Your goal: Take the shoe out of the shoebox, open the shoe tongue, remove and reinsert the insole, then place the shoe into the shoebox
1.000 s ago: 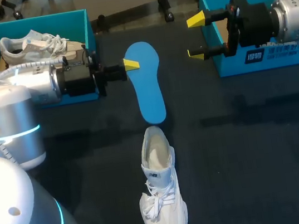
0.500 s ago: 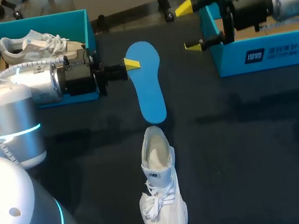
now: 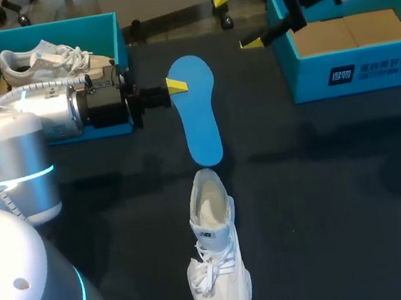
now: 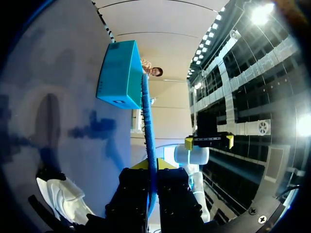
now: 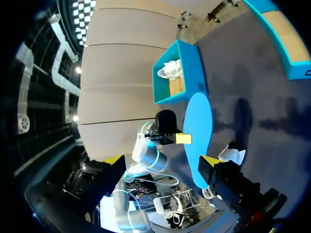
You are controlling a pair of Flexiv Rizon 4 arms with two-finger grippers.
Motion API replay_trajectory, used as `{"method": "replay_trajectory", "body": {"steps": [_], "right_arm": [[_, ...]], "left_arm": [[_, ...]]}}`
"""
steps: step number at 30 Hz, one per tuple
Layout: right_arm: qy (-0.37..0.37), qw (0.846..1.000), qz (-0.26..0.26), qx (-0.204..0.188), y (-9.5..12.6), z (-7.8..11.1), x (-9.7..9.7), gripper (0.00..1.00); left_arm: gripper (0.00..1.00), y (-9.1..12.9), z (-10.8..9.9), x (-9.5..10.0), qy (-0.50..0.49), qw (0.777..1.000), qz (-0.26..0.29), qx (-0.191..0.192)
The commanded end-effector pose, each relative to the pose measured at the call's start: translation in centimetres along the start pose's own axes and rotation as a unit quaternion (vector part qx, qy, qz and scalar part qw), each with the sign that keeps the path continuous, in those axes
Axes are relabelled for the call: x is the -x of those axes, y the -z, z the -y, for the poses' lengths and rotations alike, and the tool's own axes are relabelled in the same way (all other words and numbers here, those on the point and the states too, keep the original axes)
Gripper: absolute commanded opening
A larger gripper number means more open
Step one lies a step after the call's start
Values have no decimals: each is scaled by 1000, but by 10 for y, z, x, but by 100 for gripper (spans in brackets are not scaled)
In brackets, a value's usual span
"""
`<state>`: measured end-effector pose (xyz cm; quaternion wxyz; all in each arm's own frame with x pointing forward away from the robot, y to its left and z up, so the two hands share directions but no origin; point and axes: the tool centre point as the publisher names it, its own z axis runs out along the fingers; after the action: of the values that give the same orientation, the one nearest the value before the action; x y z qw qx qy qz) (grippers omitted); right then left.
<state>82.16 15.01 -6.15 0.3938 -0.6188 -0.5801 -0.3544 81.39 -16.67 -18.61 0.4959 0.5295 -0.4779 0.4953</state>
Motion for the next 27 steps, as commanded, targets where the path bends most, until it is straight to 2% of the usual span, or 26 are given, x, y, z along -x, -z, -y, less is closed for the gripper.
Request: {"method": "replay_trajectory", "body": {"steps": [1,7,11,17,20,27], "right_arm": [[-13,993,116,6,5,7,-11,100],[-1,983,182,5,2,11,-27,100],[20,980,200,3,-5,18,-34,100],[-21,972,235,-24,-14,18,-44,100],[-39,967,250,-31,-19,14,-47,100],[-39,967,250,-31,-19,14,-47,100]], "left_arm": [[0,0,0,1,0,1000,-1,-1],[0,0,0,1,0,1000,-1,-1],[0,0,0,1,0,1000,-1,-1],[0,0,0,1,0,1000,-1,-1],[0,0,0,1,0,1000,-1,-1],[0,0,0,1,0,1000,-1,-1]]}}
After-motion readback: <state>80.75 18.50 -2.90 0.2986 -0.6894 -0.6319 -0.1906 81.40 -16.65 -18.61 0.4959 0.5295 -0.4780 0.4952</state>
